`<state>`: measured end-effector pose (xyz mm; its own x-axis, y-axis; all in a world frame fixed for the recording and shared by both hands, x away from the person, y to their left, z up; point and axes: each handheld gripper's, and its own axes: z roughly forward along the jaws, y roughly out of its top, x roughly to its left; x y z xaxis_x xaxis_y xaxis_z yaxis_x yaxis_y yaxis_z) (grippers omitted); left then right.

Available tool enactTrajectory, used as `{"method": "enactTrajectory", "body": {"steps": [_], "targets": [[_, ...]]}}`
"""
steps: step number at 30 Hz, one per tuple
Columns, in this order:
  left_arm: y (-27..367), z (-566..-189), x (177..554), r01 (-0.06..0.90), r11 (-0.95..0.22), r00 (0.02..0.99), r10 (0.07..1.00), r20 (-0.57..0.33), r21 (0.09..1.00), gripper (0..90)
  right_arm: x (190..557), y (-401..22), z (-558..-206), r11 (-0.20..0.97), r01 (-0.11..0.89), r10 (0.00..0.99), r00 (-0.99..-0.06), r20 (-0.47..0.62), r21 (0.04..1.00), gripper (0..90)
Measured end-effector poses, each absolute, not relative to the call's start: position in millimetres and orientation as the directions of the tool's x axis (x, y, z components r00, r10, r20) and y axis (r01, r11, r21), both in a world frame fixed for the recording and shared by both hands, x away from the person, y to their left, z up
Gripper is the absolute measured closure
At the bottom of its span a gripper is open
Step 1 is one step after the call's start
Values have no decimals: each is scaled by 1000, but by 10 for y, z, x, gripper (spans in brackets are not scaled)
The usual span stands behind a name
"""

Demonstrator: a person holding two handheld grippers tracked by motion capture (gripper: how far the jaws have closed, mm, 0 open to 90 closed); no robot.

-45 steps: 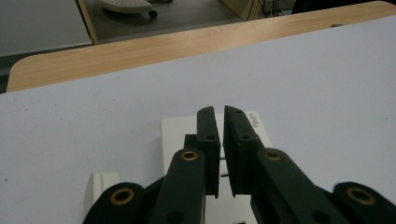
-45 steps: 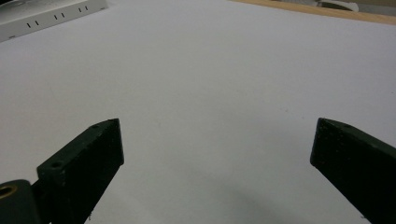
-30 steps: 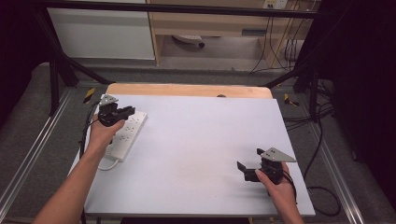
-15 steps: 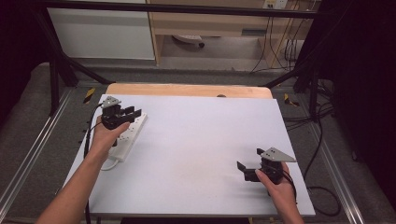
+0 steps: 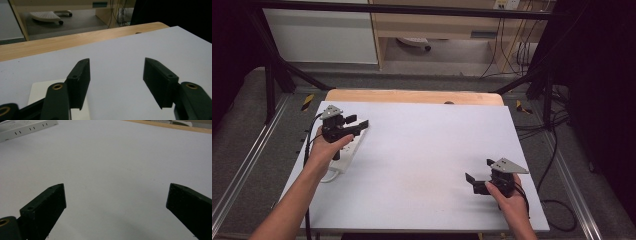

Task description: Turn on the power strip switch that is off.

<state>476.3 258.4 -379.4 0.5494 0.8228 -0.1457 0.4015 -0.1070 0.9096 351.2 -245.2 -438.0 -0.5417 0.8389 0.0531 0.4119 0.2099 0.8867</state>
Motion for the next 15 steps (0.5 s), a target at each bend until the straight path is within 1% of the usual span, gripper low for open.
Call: {"method": "enactTrajectory", "body": {"steps": [7, 15], "targets": [[2571, -3748, 4647, 385, -85, 583, 794, -171, 919, 236, 3518, -2449, -4385, 212, 413, 839, -541, 52, 886, 31], [2586, -3701, 4505, 365, -73, 602, 779, -176, 928, 148, 3521, -2446, -4388, 213, 413, 839, -542, 51, 886, 30]]}}
